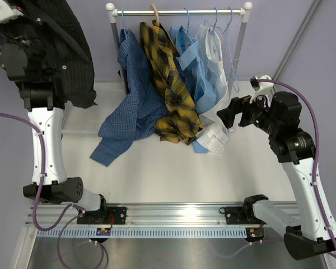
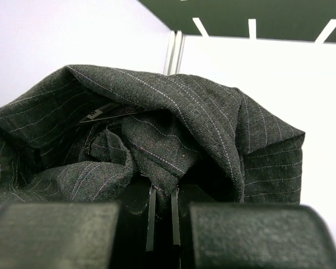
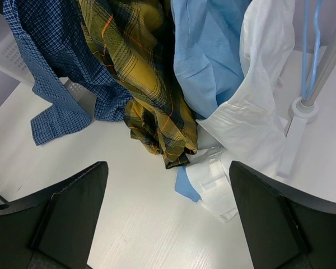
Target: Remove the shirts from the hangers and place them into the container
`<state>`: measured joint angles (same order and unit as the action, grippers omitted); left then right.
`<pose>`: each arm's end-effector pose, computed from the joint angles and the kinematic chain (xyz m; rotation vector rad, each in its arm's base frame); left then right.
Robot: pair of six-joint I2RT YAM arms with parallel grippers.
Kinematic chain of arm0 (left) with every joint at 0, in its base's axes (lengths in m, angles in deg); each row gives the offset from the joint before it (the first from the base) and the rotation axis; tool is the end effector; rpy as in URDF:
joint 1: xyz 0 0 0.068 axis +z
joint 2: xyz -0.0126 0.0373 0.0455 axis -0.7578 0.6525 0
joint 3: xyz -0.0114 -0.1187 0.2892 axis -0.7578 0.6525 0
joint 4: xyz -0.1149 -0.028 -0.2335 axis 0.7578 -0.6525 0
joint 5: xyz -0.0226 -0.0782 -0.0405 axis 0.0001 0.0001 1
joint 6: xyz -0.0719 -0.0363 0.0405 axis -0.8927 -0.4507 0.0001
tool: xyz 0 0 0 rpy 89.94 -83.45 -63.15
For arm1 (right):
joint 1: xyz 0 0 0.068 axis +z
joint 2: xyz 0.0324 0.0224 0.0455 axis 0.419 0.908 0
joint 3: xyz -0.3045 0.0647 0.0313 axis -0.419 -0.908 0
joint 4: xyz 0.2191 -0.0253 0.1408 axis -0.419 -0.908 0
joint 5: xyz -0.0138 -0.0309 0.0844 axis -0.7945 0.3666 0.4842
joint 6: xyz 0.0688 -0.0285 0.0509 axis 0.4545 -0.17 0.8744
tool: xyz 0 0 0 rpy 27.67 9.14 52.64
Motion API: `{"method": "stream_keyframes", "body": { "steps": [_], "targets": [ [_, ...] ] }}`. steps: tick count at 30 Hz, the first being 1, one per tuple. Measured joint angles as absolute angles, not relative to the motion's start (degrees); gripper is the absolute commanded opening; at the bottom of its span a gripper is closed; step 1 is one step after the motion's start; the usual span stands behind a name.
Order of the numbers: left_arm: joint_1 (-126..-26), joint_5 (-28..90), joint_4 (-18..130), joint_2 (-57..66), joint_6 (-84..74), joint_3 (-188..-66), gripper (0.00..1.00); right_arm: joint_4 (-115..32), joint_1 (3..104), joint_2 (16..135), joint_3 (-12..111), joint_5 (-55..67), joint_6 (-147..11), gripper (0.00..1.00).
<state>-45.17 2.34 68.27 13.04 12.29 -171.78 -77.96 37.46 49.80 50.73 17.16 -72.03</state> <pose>0.2641 0.0467 0.7094 -0.3251 0.7496 0.2939 0.1888 0.0698 0.4684 -0.3976 1.8199 0.4954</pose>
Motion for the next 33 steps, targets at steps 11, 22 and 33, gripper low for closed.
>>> {"method": "stream_keyframes", "body": {
  "steps": [11, 22, 33],
  "targets": [
    [-45.17, 6.02, 75.99, 15.51, 11.63, -148.48, 0.00, -77.89, 37.46, 48.86, 48.70, 19.73, -72.69, 0.99],
    [-45.13, 9.03, 77.02, 19.27, 7.54, -144.20, 0.00, -77.96, 37.46, 48.47, 47.06, 20.13, -73.36, 1.00],
    [-40.50, 3.26, 79.27, 13.48, 6.32, -123.67, 0.00, -77.91, 37.46, 47.83, 44.59, 21.22, -73.45, 1.00]
  ]
}}
